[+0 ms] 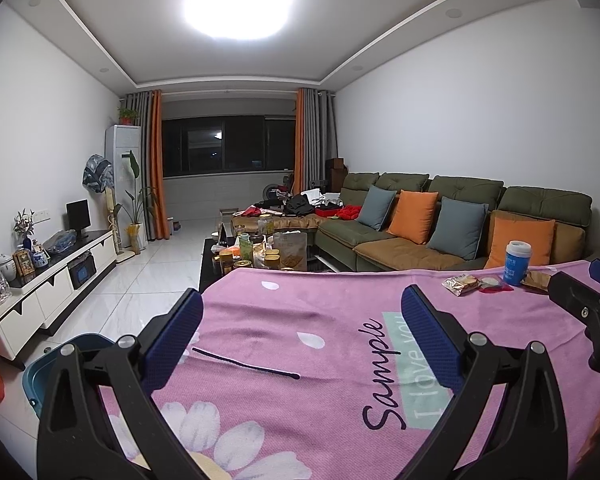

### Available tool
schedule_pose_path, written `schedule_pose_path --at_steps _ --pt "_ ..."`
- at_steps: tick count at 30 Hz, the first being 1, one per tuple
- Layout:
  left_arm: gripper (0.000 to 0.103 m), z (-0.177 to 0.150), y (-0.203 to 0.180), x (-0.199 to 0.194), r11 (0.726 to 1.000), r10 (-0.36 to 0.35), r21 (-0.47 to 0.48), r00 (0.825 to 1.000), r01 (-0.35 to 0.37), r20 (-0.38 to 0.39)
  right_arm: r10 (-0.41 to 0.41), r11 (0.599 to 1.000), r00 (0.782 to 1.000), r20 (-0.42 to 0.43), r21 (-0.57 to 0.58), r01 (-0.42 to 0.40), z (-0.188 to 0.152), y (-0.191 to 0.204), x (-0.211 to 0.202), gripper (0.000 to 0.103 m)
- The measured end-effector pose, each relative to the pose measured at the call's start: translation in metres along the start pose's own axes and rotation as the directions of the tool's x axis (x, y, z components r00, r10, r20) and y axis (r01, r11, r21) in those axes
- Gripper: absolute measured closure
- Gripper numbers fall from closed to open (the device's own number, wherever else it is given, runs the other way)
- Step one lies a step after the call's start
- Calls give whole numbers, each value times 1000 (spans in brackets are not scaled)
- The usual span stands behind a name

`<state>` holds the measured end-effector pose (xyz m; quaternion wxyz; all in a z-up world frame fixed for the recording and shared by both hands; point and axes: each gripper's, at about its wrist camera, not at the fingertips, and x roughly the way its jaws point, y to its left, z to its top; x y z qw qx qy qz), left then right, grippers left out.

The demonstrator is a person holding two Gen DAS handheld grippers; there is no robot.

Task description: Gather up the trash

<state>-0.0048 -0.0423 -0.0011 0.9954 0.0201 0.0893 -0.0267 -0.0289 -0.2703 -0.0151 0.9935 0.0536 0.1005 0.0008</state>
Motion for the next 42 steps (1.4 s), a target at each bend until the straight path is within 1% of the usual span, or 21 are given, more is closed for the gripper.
schedule_pose_path --at_steps 42 --pt "6 -3 5 1 1000 5 4 1000 -5 -2 0 1000 1000 -3 -1 0 0 -1 0 7"
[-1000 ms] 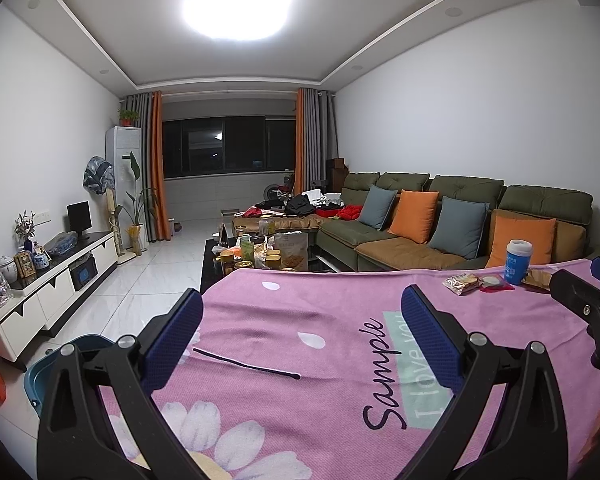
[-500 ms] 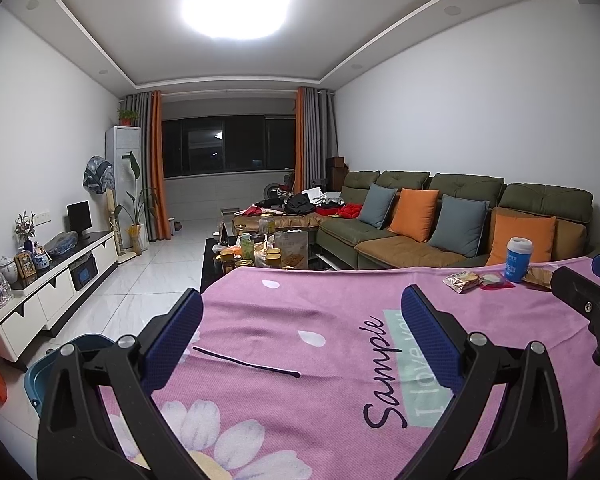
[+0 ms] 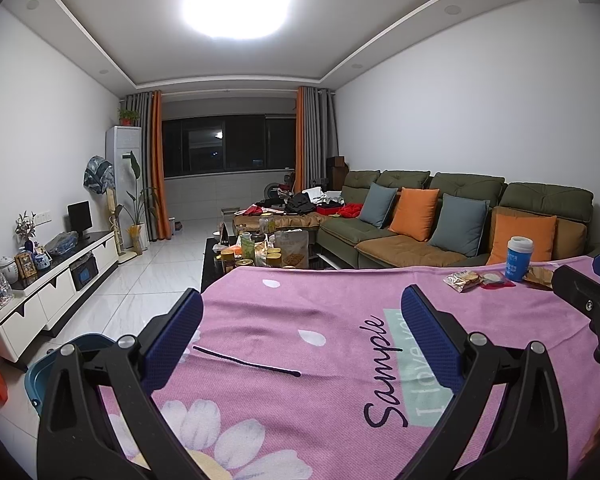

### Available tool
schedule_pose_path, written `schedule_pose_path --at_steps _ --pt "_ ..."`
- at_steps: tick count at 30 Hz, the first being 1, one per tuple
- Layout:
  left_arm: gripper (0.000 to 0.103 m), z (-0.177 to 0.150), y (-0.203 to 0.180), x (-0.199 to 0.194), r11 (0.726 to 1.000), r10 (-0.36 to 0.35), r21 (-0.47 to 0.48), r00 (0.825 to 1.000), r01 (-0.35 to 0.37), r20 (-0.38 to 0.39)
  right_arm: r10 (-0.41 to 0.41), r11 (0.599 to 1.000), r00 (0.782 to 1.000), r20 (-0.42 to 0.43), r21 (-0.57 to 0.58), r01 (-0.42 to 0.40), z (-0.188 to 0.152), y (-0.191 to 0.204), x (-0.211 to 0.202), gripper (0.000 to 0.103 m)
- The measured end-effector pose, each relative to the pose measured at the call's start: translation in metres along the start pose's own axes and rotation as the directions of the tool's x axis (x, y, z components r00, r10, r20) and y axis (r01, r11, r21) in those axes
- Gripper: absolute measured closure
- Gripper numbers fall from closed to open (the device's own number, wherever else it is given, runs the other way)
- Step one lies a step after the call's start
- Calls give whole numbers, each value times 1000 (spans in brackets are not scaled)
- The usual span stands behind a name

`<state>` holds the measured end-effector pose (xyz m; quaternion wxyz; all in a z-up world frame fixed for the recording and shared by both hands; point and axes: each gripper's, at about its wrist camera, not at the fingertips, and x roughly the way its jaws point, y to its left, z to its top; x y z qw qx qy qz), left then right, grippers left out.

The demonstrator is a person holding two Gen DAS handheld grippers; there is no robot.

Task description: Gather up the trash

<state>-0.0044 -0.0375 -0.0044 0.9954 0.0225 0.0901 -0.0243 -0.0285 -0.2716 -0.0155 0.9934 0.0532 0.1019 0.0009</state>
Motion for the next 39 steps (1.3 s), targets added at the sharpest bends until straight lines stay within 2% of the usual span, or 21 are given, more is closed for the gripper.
schedule_pose_path --at_steps 25,36,39 --pt "6 -7 4 0 1000 -1 -5 1000 1 -15 -2 1000 1000 -2 2 2 -1 -1 1 7" --pt "6 -7 4 -3 1000 -4 25 1000 4 0 -1 1000 1000 -3 2 1 0 -2 1 7" --pt "6 -6 1 1 999 -6 34 1000 7 -24 -3 1000 1000 -4 -1 3 0 -2 1 7"
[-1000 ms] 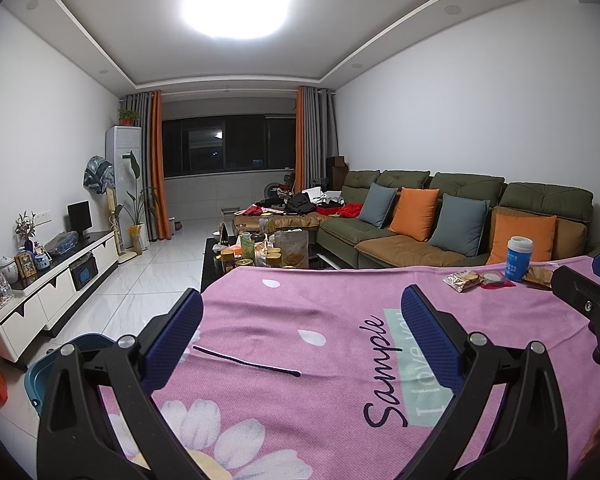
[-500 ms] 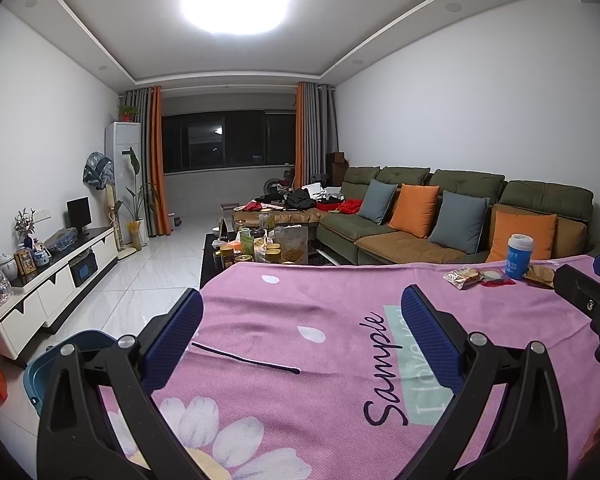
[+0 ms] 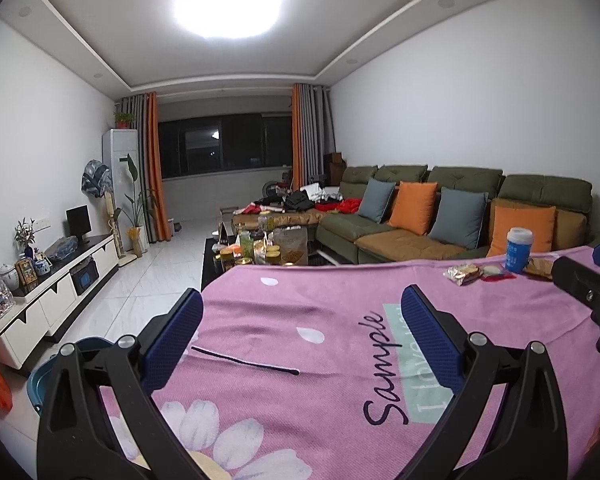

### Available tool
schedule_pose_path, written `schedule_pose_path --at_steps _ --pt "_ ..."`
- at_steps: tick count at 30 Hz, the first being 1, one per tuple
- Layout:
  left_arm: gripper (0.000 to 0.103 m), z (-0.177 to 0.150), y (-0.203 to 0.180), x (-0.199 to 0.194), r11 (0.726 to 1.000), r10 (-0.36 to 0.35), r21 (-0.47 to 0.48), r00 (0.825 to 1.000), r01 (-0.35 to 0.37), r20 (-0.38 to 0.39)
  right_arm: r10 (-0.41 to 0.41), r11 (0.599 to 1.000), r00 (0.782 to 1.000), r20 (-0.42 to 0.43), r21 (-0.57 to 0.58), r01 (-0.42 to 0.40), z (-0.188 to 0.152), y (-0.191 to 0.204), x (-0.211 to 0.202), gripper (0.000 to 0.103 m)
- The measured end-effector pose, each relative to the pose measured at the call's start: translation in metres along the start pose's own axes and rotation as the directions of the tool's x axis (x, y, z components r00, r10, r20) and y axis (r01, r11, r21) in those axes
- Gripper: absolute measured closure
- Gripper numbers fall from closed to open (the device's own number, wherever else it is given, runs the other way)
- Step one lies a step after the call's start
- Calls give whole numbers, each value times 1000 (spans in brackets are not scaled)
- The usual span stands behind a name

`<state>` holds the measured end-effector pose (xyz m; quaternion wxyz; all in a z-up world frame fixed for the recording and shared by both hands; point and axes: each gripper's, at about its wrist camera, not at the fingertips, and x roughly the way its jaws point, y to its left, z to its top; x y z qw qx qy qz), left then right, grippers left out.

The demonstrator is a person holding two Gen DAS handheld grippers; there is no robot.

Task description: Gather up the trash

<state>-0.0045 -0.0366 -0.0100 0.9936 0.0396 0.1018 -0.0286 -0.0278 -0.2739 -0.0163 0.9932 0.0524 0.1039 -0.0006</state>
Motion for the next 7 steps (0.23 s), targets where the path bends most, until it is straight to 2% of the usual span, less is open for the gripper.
schedule_pose_path --at_steps 3,5,7 --pt "6 1 1 16 1000 -21 -3 996 21 -92 -4 1000 1000 -16 -4 4 0 -4 2 7" --pt "6 0 7 37 999 -32 -20 980 29 -196 -12 1000 999 -52 -5 12 0 -11 6 7" --pt "6 -1 16 60 999 -26 -29 953 18 -302 -31 999 995 -92 -8 31 0 -18 12 7"
